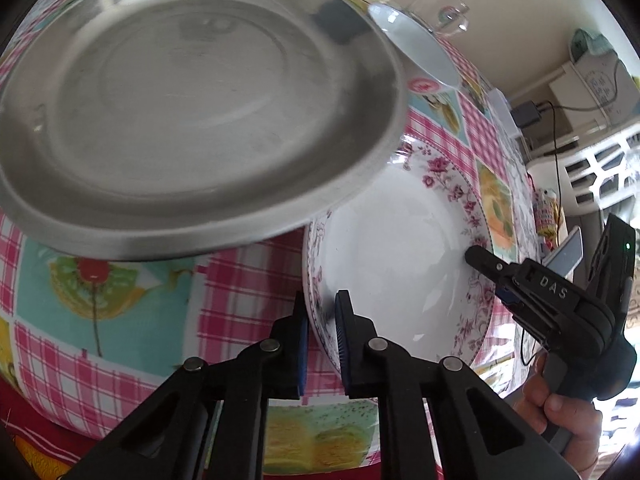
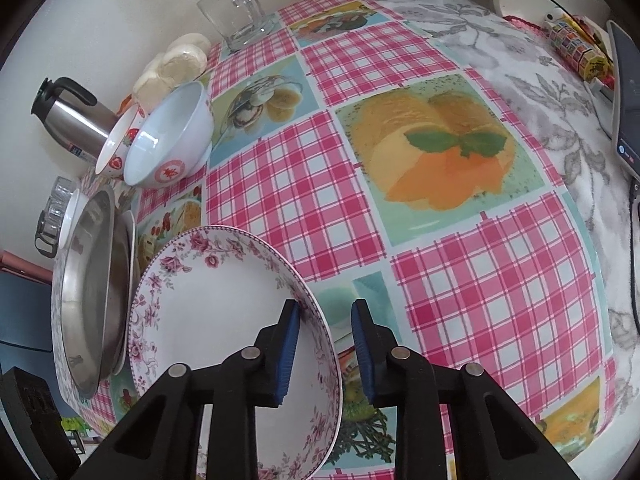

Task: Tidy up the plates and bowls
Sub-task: 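Lift the pink floral plate with the right tool toward the steel plate, then lower the pink floral plate into the steel plate with the right tool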

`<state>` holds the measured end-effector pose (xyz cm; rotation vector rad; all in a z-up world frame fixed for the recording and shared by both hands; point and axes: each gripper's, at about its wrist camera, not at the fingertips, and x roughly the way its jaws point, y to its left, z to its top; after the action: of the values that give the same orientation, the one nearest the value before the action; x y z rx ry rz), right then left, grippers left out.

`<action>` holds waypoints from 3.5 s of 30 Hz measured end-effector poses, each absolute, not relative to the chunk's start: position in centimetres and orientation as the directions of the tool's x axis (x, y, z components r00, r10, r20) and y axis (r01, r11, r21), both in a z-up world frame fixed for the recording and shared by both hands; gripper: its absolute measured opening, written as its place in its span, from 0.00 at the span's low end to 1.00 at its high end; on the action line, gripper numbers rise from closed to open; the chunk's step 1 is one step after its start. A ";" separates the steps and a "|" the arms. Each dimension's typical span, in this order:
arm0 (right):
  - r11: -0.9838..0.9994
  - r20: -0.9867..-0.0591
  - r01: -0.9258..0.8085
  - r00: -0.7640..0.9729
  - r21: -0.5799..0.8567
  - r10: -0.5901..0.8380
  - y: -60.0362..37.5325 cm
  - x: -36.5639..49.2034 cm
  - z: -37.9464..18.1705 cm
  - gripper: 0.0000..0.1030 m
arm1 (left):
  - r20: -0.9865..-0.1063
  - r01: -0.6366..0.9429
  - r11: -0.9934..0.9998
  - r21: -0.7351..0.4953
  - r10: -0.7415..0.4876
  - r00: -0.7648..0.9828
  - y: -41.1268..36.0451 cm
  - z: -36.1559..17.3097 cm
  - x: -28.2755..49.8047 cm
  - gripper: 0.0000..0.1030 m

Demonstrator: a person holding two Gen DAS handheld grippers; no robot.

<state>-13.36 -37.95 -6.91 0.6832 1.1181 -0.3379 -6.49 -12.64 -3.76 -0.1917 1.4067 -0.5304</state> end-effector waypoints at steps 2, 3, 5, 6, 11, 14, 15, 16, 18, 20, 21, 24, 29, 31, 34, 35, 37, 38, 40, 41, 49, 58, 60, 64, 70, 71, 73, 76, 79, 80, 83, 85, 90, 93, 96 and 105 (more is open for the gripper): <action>0.740 -0.905 0.585 0.419 0.331 0.074 -38.5 -13.8 -6.9 0.28 | -0.881 0.257 0.860 -0.440 -0.469 0.063 -13.2 -3.8 -6.6 0.12; 0.734 -0.904 0.592 0.421 0.334 0.071 -38.7 -14.0 -6.9 0.27 | -0.879 0.267 0.857 -0.442 -0.472 0.061 -13.8 -3.9 -6.6 0.13; 0.716 -0.900 0.607 0.429 0.345 0.070 -39.3 -14.4 -7.0 0.26 | -0.875 0.284 0.848 -0.448 -0.480 0.055 -14.3 -3.9 -6.8 0.12; 0.708 -0.899 0.613 0.433 0.351 0.070 -39.5 -14.6 -7.0 0.25 | -0.874 0.287 0.846 -0.450 -0.483 0.054 -14.3 -3.9 -6.7 0.13; 0.690 -0.894 0.627 0.442 0.362 0.067 -40.0 -14.9 -7.1 0.24 | -0.865 0.282 0.839 -0.466 -0.499 0.054 -15.1 -4.2 -6.2 0.12; 0.694 -0.896 0.627 0.439 0.355 0.062 -40.1 -14.9 -7.1 0.24 | -0.861 0.283 0.836 -0.470 -0.505 0.060 -15.1 -4.1 -6.0 0.12; 0.697 -0.897 0.625 0.438 0.351 0.059 -40.1 -15.2 -7.0 0.24 | -0.861 0.285 0.836 -0.469 -0.504 0.062 -15.2 -4.1 -6.0 0.12; 0.700 -0.898 0.623 0.437 0.348 0.056 -40.0 -15.1 -6.9 0.23 | -0.863 0.288 0.837 -0.465 -0.501 0.063 -15.2 -4.1 -6.0 0.12; 0.701 -0.896 0.620 0.440 0.352 0.061 -39.9 -15.0 -7.0 0.21 | -0.867 0.296 0.840 -0.456 -0.494 0.067 -15.6 -4.0 -6.0 0.12; 0.690 -0.893 0.625 0.444 0.364 0.069 -40.1 -15.0 -7.0 0.20 | -0.864 0.297 0.835 -0.463 -0.500 0.059 -15.8 -4.0 -5.9 0.12; 0.683 -0.892 0.629 0.447 0.371 0.073 -40.3 -15.2 -7.0 0.19 | -0.860 0.294 0.831 -0.473 -0.508 0.052 -15.8 -4.0 -5.9 0.12; 0.671 -0.886 0.635 0.458 0.382 0.072 -40.8 -15.7 -6.6 0.17 | -0.845 0.298 0.814 -0.499 -0.533 0.040 -15.8 -3.7 -5.9 0.12; 0.690 -0.872 0.619 0.488 0.375 0.036 -41.1 -16.0 -5.1 0.15 | -0.832 0.315 0.799 -0.512 -0.552 0.049 -16.2 -2.9 -5.8 0.13; 0.695 -0.869 0.612 0.494 0.378 0.036 -41.1 -16.1 -4.8 0.15 | -0.824 0.301 0.794 -0.528 -0.565 0.044 -16.1 -2.9 -5.5 0.13; 0.691 -0.860 0.605 0.508 0.396 0.049 -41.2 -16.1 -4.6 0.15 | -0.813 0.289 0.786 -0.547 -0.581 0.040 -16.0 -2.8 -5.2 0.13; 0.694 -0.860 0.603 0.509 0.395 0.047 -41.2 -16.0 -4.5 0.15 | -0.810 0.293 0.783 -0.549 -0.584 0.043 -16.0 -2.6 -5.2 0.13; 0.700 -0.857 0.597 0.513 0.393 0.044 -41.1 -16.0 -4.2 0.15 | -0.805 0.302 0.777 -0.552 -0.591 0.047 -15.9 -2.4 -5.2 0.13; 0.702 -0.854 0.592 0.518 0.396 0.045 -41.2 -16.1 -4.0 0.15 | -0.801 0.307 0.772 -0.557 -0.597 0.048 -15.9 -2.2 -5.3 0.14; 0.706 -0.850 0.587 0.525 0.396 0.040 -41.2 -16.3 -3.7 0.15 | -0.793 0.314 0.764 -0.564 -0.607 0.051 -16.0 -1.9 -5.3 0.14; 0.707 -0.847 0.585 0.530 0.397 0.037 -41.3 -16.4 -3.5 0.15 | -0.788 0.318 0.759 -0.569 -0.613 0.053 -16.1 -1.7 -5.3 0.14; 0.716 -0.810 0.561 0.586 0.414 0.009 -41.3 -17.1 -0.9 0.15 | -0.742 0.356 0.718 -0.598 -0.664 0.091 -15.7 0.8 -5.1 0.14; 0.752 -0.749 0.498 0.662 0.433 -0.006 -39.5 -16.9 2.8 0.15 | -0.665 0.359 0.671 -0.649 -0.729 0.159 -13.3 4.2 -4.0 0.14; 0.760 -0.735 0.482 0.678 0.436 -0.008 -39.0 -16.8 3.5 0.15 | -0.654 0.360 0.665 -0.654 -0.736 0.173 -12.7 4.8 -3.7 0.14; 0.775 -0.711 0.453 0.704 0.441 -0.007 -37.7 -16.5 4.9 0.15 | -0.629 0.356 0.657 -0.664 -0.749 0.209 -11.3 5.9 -3.2 0.14; 0.791 -0.686 0.422 0.728 0.443 -0.004 -35.7 -15.6 6.3 0.15 | -0.604 0.336 0.658 -0.674 -0.753 0.261 -8.8 6.9 -2.4 0.14; 0.795 -0.683 0.415 0.731 0.443 -0.001 -35.3 -15.4 6.5 0.15 | -0.601 0.331 0.657 -0.677 -0.753 0.268 -8.4 7.0 -2.2 0.14; 0.802 -0.678 0.403 0.735 0.441 0.004 -34.5 -14.9 6.8 0.15 | -0.592 0.318 0.654 -0.686 -0.756 0.280 -7.4 7.1 -1.9 0.14; 0.808 -0.672 0.385 0.740 0.446 0.019 -33.4 -14.2 7.0 0.15 | -0.581 0.301 0.651 -0.696 -0.758 0.296 -6.3 7.4 -1.3 0.14; 0.810 -0.667 0.372 0.744 0.453 0.031 -32.3 -13.6 7.2 0.15 | -0.575 0.283 0.653 -0.702 -0.755 0.316 -5.1 7.6 -0.7 0.14; 0.812 -0.666 0.369 0.745 0.451 0.032 -31.9 -13.4 7.3 0.15 | -0.574 0.276 0.656 -0.703 -0.752 0.325 -4.6 7.7 -0.5 0.14; 0.819 -0.666 0.357 0.745 0.448 0.040 -30.6 -12.6 7.5 0.15 | -0.567 0.255 0.655 -0.711 -0.749 0.343 -3.2 7.8 0.1 0.14; 0.823 -0.670 0.352 0.741 0.446 0.046 -29.9 -12.1 7.4 0.15 | -0.565 0.242 0.656 -0.715 -0.746 0.352 -2.5 7.8 0.3 0.14; 0.830 -0.674 0.331 0.735 0.449 0.072 -28.0 -10.6 7.3 0.15 | -0.566 0.203 0.664 -0.720 -0.731 0.382 -0.1 7.8 1.2 0.14; 0.840 -0.677 0.313 0.731 0.443 0.084 -26.6 -9.8 7.2 0.15 | -0.564 0.184 0.666 -0.723 -0.722 0.401 1.3 7.8 1.7 0.14; 0.849 -0.681 0.295 0.725 0.439 0.100 -25.1 -8.9 6.9 0.15 | -0.563 0.164 0.669 -0.725 -0.713 0.419 2.9 7.8 2.2 0.14; 0.858 -0.699 0.261 0.700 0.443 0.148 -21.9 -6.5 5.5 0.15 | -0.589 0.105 0.694 -0.712 -0.672 0.449 5.7 6.7 3.7 0.14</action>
<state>-6.47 -21.87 5.49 0.5515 0.8037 -0.0663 3.70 5.75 6.73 -0.6559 0.9984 -0.5250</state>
